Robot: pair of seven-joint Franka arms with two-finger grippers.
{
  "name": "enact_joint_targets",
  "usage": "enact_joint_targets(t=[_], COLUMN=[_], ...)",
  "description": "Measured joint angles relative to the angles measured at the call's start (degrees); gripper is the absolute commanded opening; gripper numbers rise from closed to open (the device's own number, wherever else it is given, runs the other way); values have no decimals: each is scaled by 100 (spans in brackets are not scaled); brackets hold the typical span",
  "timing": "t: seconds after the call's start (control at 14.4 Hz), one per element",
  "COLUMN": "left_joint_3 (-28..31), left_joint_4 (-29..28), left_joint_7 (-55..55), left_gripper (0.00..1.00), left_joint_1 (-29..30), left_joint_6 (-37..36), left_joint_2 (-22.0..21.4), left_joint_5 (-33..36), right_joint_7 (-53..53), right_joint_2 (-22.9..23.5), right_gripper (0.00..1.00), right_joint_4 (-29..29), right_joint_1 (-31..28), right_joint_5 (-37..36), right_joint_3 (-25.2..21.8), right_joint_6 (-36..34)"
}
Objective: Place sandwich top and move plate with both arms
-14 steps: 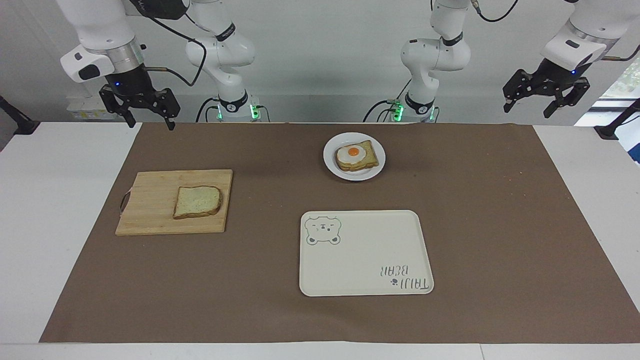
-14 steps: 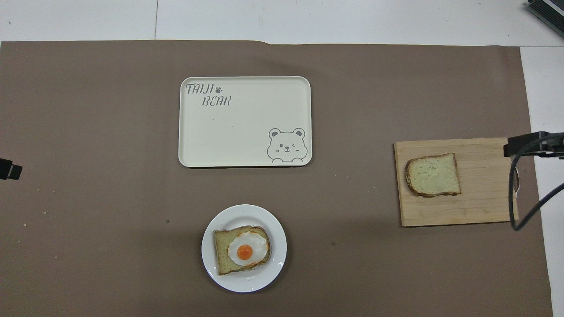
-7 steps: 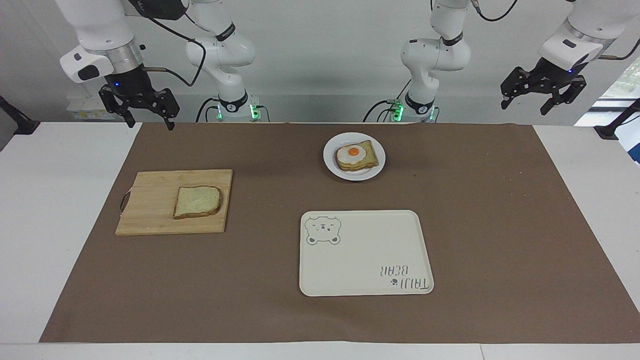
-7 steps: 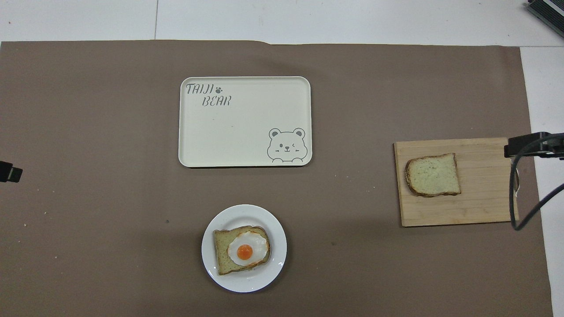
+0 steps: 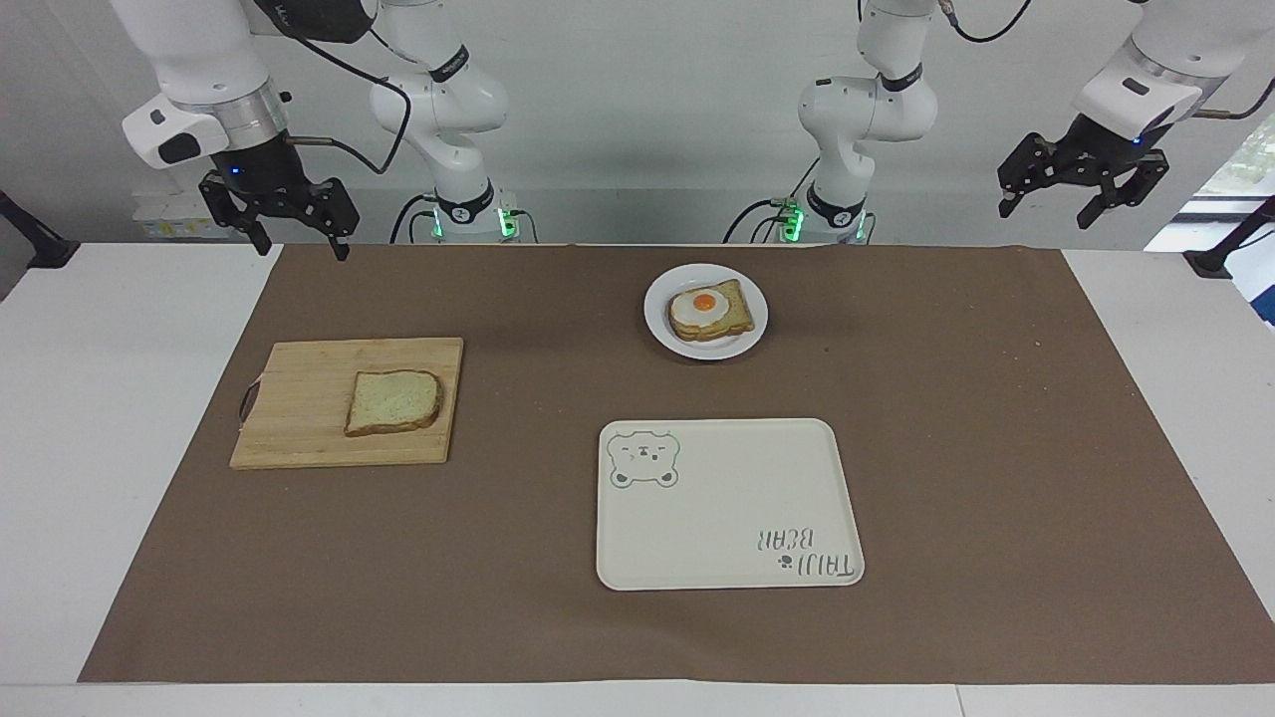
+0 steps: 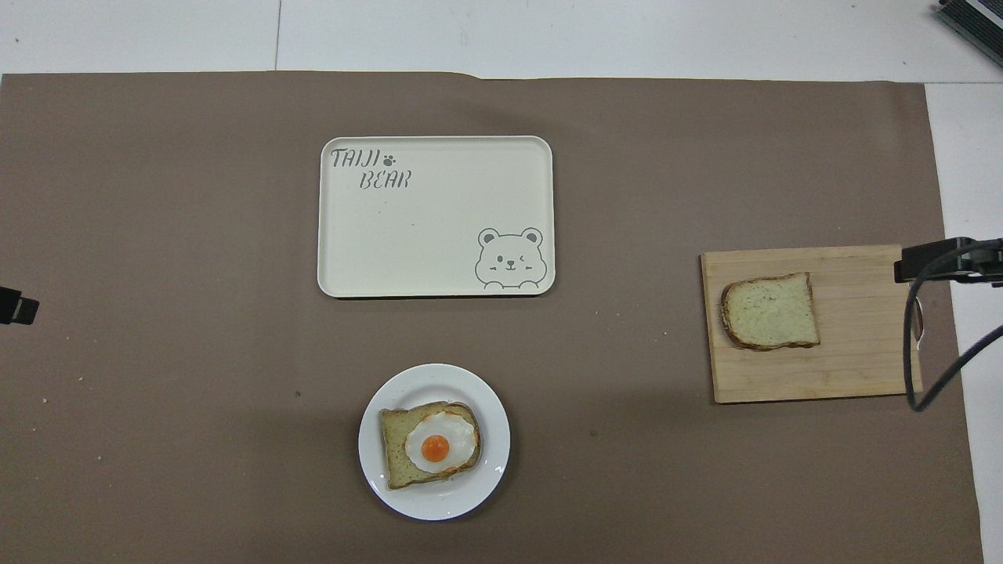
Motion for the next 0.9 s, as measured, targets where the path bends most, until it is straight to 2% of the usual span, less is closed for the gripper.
enact_joint_targets(t=[0.9], left_joint_3=[0], left_joint_4=[0], left_joint_7=[0], left_gripper=[100], left_joint_1=[0], left_joint_6=[-2], left_joint_2=[-1], left_joint_5=[0], right_joint_7=[0], right_joint_2=[-19], right_gripper=[100], right_joint_4=[-235], right_joint_1=[-4], right_joint_5=[1], right_joint_3=[-19], right_joint_6=[192])
